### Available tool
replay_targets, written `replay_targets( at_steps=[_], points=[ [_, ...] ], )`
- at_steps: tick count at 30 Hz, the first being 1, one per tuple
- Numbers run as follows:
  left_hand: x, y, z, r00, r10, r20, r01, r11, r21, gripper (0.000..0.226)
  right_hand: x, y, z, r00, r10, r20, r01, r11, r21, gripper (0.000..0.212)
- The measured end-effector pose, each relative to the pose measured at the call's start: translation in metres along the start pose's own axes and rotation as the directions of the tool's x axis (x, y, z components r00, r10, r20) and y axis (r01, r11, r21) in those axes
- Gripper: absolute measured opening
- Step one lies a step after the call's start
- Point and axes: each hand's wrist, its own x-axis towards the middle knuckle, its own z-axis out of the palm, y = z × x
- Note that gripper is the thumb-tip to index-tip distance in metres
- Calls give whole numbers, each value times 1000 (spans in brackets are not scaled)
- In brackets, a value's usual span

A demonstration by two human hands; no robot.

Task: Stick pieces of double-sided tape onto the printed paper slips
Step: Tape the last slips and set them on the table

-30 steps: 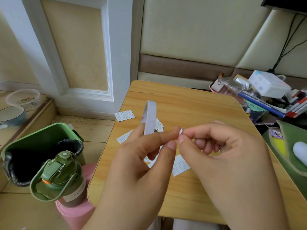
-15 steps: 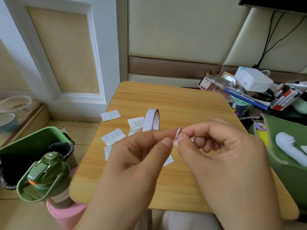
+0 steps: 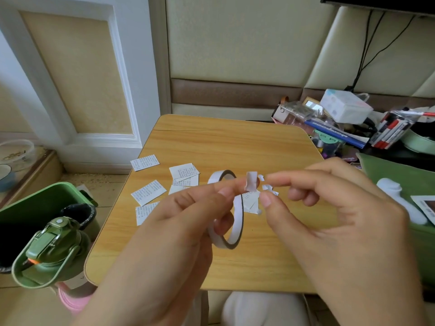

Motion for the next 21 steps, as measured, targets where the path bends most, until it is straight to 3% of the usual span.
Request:
replay_targets(
  at_steps=[12,16,21],
  points=[
    [-6,-10,-2,981,183,-63,-175,977,120,33,-6,-18,21,987,108,-121,-104,994,38,7],
    [-7,-10,0,980,197,0,-196,975,108,32,-8,-22,26,982,77,-175,-81,996,-20,7],
    [-6,-10,-2,982,181,-55,-177,981,76,36,-9,-20,27,980,88,-178,-89,996,5,3]
  ],
)
